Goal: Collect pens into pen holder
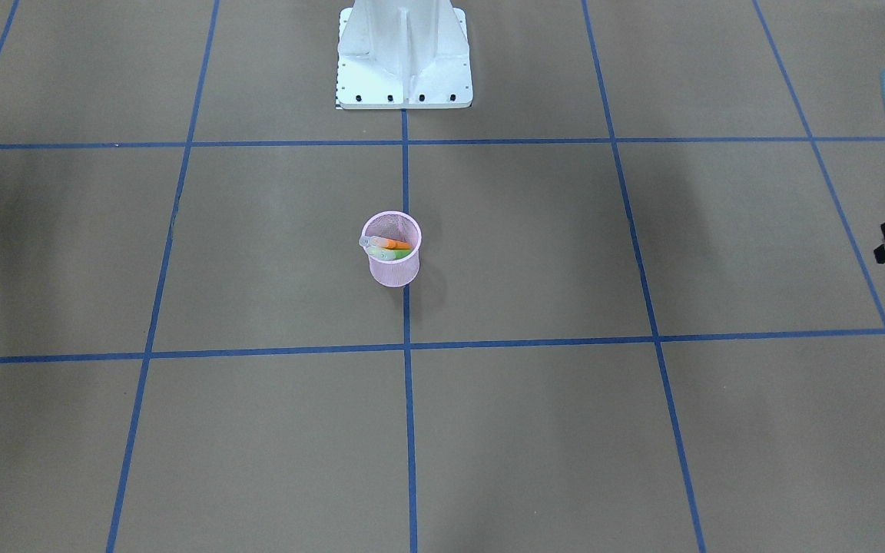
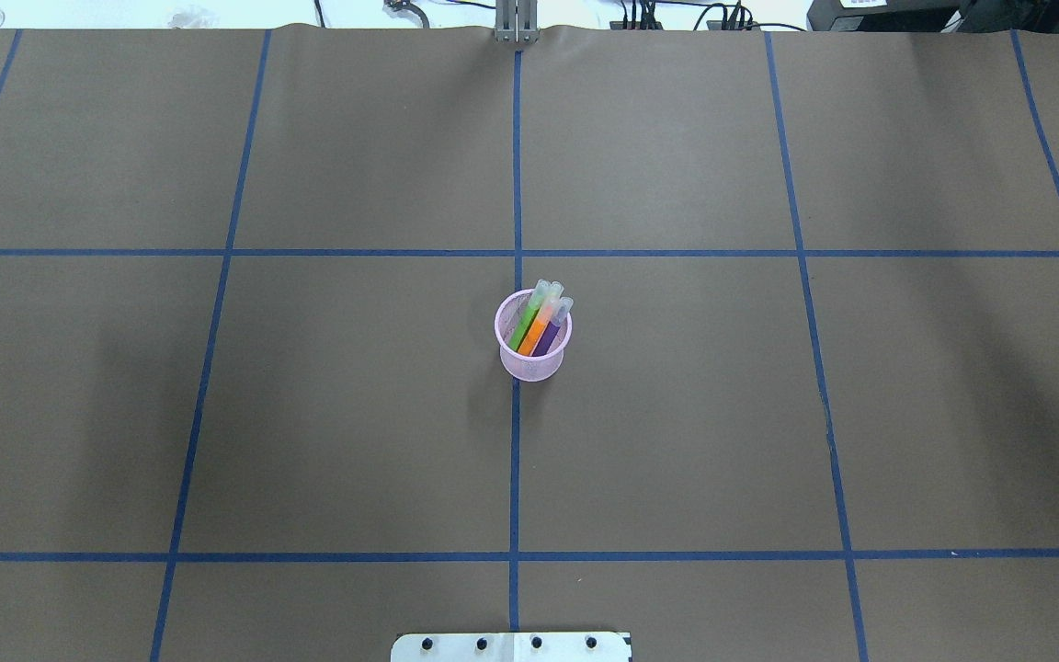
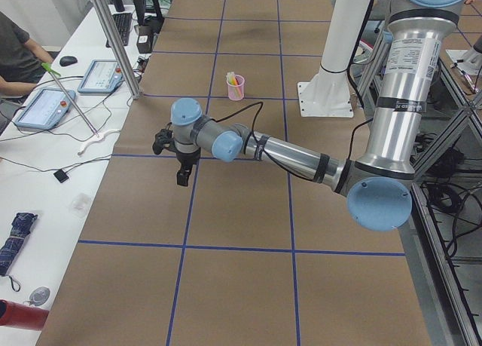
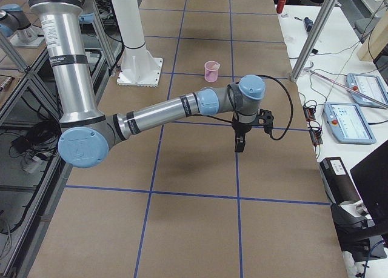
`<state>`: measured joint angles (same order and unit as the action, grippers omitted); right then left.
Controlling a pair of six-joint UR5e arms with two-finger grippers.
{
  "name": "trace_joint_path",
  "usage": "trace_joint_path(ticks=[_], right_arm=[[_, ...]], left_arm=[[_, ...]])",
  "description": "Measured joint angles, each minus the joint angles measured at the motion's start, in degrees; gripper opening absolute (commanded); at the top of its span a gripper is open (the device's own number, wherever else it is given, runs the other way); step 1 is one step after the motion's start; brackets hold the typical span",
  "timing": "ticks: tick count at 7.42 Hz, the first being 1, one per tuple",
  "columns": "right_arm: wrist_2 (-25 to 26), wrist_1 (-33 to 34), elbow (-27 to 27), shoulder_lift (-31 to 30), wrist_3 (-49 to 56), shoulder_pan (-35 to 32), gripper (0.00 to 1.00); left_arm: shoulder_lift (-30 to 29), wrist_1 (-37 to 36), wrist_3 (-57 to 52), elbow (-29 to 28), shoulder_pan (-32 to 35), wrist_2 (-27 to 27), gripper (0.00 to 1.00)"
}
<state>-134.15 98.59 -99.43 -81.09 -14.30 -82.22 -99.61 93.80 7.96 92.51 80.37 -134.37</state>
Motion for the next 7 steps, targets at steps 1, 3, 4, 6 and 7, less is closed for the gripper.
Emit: trace_joint_path(ticks=[1, 3, 4, 6, 7], right_arm=[[-0.7, 0.2, 0.2, -0.5, 2.4, -1.8, 1.0], [-1.4, 0.2, 1.0, -0.7, 5.2, -3.4, 0.99], [-1.6, 0.2, 1.4, -1.0, 6.5, -3.8, 0.99], [-1.6, 0.2, 1.9, -1.6, 8.9, -4.4, 0.99], [-1.3, 0.2, 1.8, -1.7, 9.5, -4.6, 1.0]], left_arm=[[-0.6, -4.1, -3.4, -1.4, 3.0, -1.5, 1.0], [0.8, -8.3, -6.1, -0.9, 6.6, -4.4, 1.0], [2.6, -8.2, -6.4, -0.3, 7.3, -5.3, 1.0], [4.1, -7.4, -5.6, 0.1, 7.6, -4.4, 1.0], [4.4, -7.3, -4.4, 0.3, 7.6, -4.0, 1.0]])
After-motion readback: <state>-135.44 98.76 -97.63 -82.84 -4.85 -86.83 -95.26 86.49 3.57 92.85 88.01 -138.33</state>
